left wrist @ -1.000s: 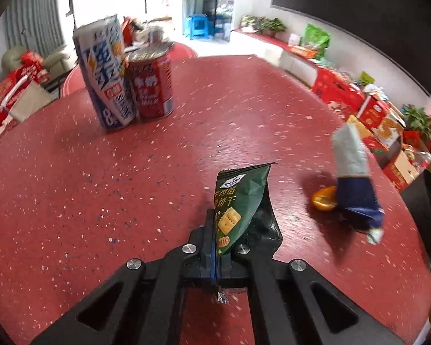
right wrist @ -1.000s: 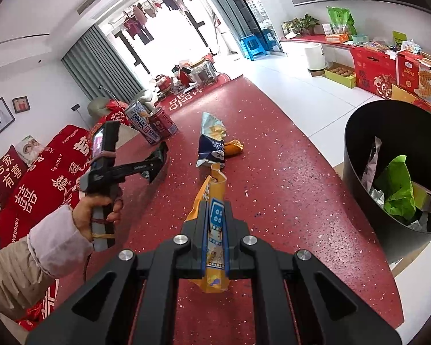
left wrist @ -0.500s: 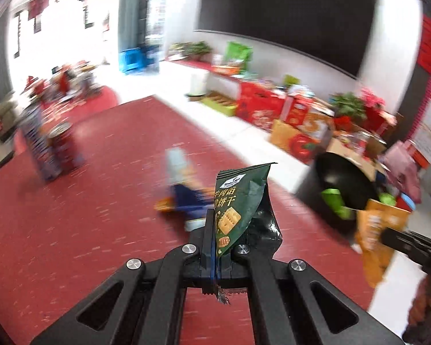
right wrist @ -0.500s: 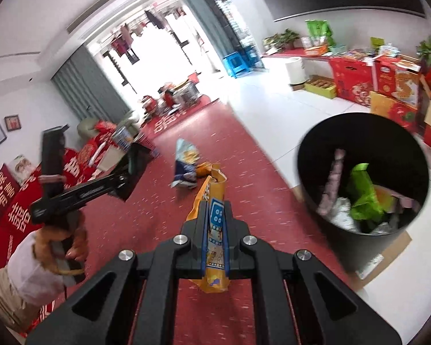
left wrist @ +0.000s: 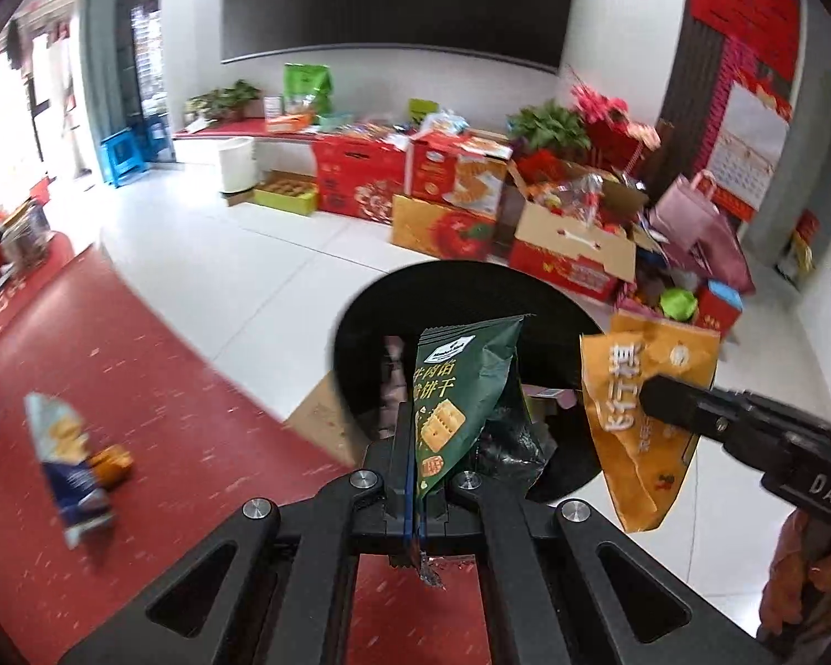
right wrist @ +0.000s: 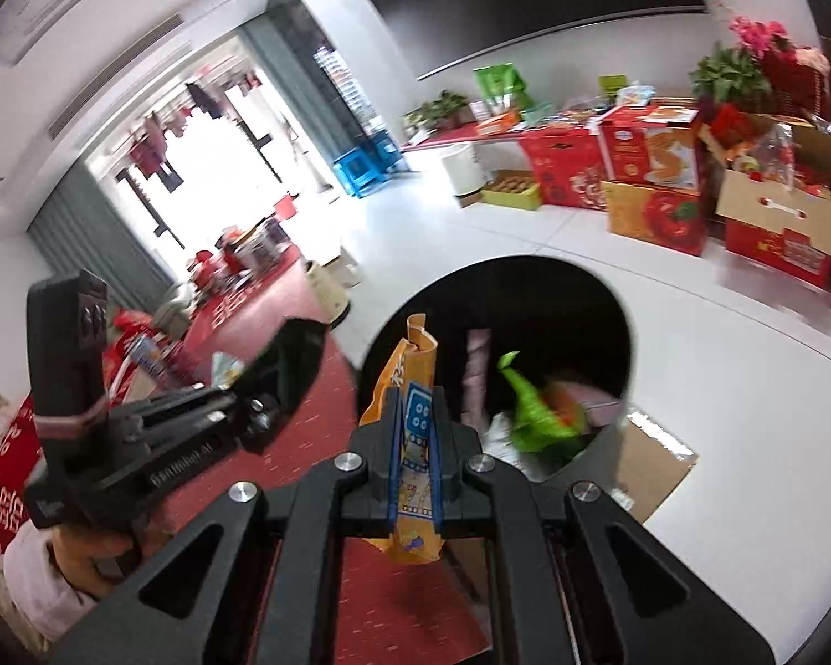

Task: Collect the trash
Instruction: 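Carry the green packet and yellow chip bag over the bin and open both tools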

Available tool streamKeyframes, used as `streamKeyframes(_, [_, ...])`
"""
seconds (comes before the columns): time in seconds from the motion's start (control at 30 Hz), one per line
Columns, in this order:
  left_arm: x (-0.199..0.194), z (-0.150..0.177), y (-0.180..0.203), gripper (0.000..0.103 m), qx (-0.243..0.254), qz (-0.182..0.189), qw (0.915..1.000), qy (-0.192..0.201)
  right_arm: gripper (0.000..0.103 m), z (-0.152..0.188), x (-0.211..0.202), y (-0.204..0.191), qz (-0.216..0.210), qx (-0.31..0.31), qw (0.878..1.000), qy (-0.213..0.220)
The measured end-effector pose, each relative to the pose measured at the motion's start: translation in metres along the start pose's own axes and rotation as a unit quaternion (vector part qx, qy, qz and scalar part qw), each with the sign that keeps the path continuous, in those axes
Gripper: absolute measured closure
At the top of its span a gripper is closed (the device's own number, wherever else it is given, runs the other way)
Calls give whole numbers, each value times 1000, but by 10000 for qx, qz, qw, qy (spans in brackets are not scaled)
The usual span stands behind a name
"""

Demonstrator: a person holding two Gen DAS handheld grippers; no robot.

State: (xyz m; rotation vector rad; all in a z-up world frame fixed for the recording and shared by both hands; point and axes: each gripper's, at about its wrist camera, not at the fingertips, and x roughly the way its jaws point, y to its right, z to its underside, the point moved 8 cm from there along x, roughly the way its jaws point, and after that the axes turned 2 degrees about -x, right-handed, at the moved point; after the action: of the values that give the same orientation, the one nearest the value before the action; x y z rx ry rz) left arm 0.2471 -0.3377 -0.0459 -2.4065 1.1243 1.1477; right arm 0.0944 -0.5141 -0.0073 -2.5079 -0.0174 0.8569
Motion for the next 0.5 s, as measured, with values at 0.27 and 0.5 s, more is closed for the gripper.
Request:
streamKeyframes(0.27, [45, 0, 21, 2, 184, -147, 9993, -307, 92, -17, 24, 35, 282, 213, 9994, -45])
streamKeyframes(0.5, [61, 4, 13, 2, 94, -249, 9986, -461, 71, -16, 46, 46, 289, 251, 9989, -257])
